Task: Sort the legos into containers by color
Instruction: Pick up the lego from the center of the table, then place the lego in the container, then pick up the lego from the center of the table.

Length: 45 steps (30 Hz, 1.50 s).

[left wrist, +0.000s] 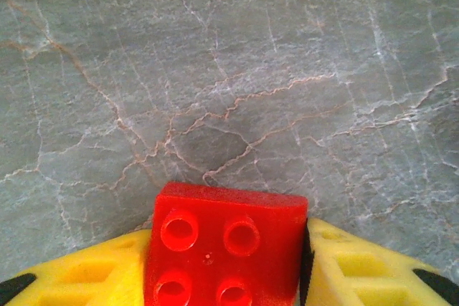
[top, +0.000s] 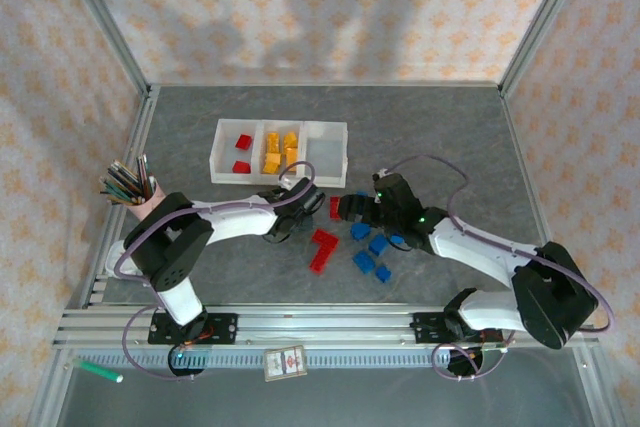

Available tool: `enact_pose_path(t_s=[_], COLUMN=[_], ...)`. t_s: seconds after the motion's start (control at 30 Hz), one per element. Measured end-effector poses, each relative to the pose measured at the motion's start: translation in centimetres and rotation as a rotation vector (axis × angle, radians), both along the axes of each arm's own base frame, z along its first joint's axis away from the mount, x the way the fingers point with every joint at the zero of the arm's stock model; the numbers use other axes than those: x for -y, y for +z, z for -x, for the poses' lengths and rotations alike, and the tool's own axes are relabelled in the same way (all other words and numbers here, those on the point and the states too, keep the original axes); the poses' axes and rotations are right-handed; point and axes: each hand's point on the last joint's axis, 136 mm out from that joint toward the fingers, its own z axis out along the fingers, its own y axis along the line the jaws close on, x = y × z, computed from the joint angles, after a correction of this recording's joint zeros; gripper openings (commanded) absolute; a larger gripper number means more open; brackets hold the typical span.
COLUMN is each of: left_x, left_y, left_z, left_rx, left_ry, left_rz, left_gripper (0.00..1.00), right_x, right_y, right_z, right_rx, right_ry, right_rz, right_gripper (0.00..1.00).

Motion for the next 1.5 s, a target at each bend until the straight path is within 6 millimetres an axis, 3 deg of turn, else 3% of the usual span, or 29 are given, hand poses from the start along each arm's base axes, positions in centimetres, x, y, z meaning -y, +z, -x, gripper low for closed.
enact_pose_path(t_s=[0.1,0.27,0.43,0.57,0.77,0.9,1.07,1.27,1.37,1.5], left_x=[-0.5,-3.0,-8.5,-12.5,-15.9,-17.3,-17.8,-16.9,-15.1,-10.1], left_y=[1.3,5.9,9.4,11.1,11.7,10.2,9.5,10.6,12.5,14.6], left_z=[-0.2,-1.6,-4.3,-7.8,-13.8,-16.8,-17.4,-16.9,-15.6,-12.6], left_rx=[0.027,0.131,0.217,0.250,0.266,0.239,0.210,0.217,0.246,0.286], left_ry=[0.015,0.092,0.231,0.325,0.403,0.423,0.416,0.388,0.344,0.235], left_rz=[0.022,0.073,0.053,0.007,-0.047,-0.077,-0.102,-0.062,-0.021,0.045], left_gripper=[0.48,0.49,0.49,0.49,0.52,0.66,0.74,0.74,0.75,0.75], right_x=[-0.8,-3.5,-7.1,-8.2,-9.2,-8.8,-7.9,-5.7,-4.2,-2.2], right_y=[0.2,1.5,2.1,2.8,4.0,4.1,4.7,6.8,7.0,5.7], right_z=[-0.1,-0.5,-0.5,-1.4,-2.6,-3.1,-3.8,-4.5,-4.5,-4.0], right_rx=[-0.006,0.010,0.017,0.031,0.054,0.055,0.064,0.108,0.116,0.090], right_ry=[0.028,0.088,0.154,0.154,0.151,0.137,0.111,0.062,0.033,0.001], right_rz=[-0.006,-0.014,-0.023,-0.042,-0.059,-0.059,-0.064,-0.093,-0.094,-0.069], right_gripper=[1.00,1.00,1.00,1.00,1.00,1.00,1.00,1.00,1.00,1.00])
